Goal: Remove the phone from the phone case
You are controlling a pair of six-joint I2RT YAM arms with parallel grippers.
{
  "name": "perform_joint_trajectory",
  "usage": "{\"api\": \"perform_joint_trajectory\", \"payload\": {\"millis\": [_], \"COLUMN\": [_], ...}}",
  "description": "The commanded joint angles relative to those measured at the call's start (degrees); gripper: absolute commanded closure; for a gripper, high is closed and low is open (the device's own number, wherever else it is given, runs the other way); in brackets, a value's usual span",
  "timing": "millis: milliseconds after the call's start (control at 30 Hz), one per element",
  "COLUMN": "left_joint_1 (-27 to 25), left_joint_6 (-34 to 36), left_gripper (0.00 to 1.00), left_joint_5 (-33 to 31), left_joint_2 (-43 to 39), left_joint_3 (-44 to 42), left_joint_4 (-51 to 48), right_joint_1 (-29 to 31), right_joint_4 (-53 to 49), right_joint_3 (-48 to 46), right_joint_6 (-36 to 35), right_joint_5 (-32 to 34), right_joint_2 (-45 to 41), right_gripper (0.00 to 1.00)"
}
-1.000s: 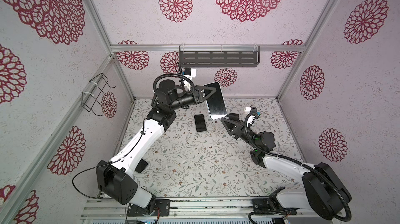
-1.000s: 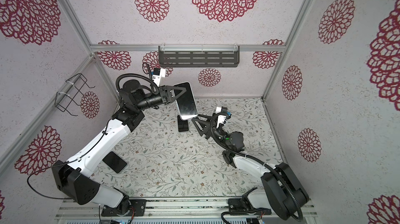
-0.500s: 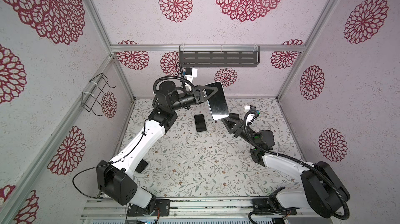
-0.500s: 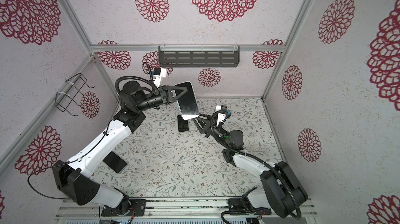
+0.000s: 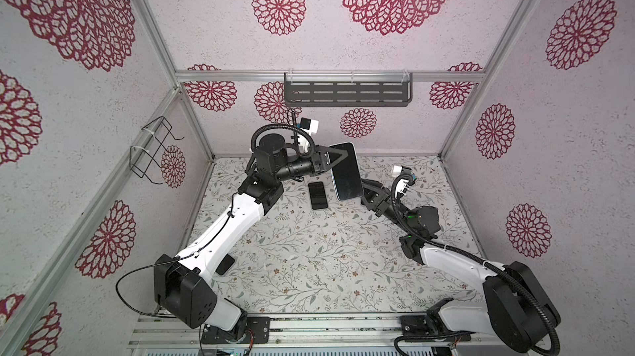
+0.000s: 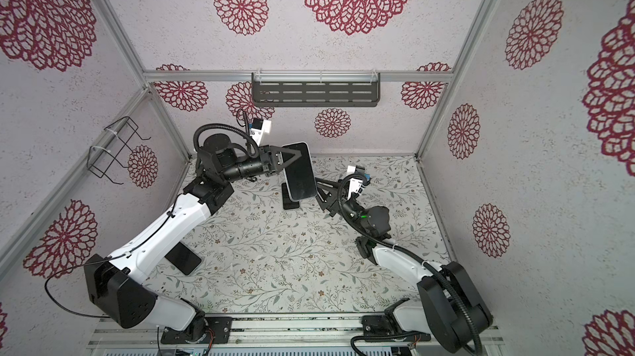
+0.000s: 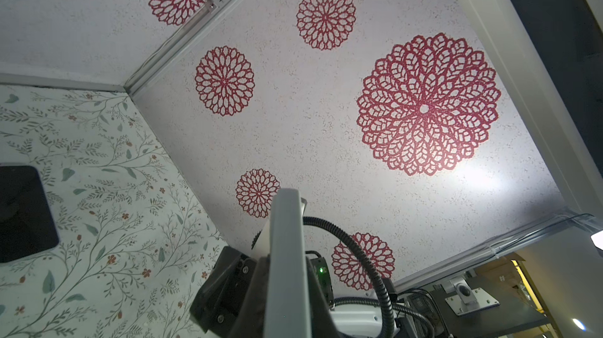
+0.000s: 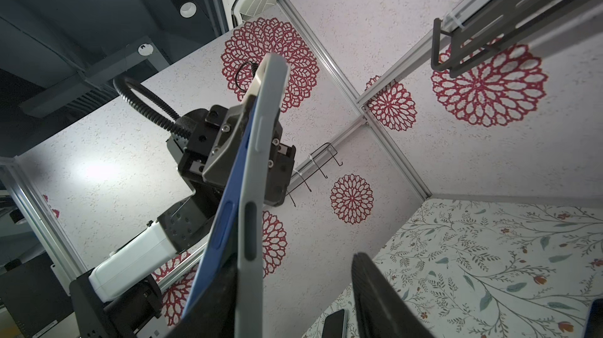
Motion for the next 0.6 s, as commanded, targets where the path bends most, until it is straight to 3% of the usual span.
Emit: {"api": "perform_joint_trajectory", "payload": {"millis": [0,233,400,467,567], "left_joint_1": [-0.56,-0.56,-1.05,-1.79,-3.07], "left_joint_6": [-0.64,0.29,1.63,2.71,1.92], "left_gripper": [1.0,1.0,1.0,0.89,0.83], "left_joint_5": [0.93,-0.03,-2.18,-4.0,-6.39], "left_joint_2": [-1.36,-0.21,1.08,1.4,2.93], "left_joint_3": [-0.46,-2.97,-8.81,-12.06,-17.83], "left_joint_4": [2.27,2.89,4.6,5.33,10.15], "right_joint_1": [-0.18,0.26,1.47,1.96,2.51], "right_joint_4": [2.55,5.38,-0.54,-4.79,-14.01], "right_joint_3": [-0.02,-4.11,-8.46,-10.64,-13.73], "right_joint_6": [2.07,6.89,7.39,7.01,5.38], "right_joint_5": [0.21,-0.96,-0.32,0.68,3.26], "right_joint_2": [-1.38,-2.89,-7.5,-10.04,-14.5], "right_gripper": [0.53,0.78,0.94,0.98,1.0]}}
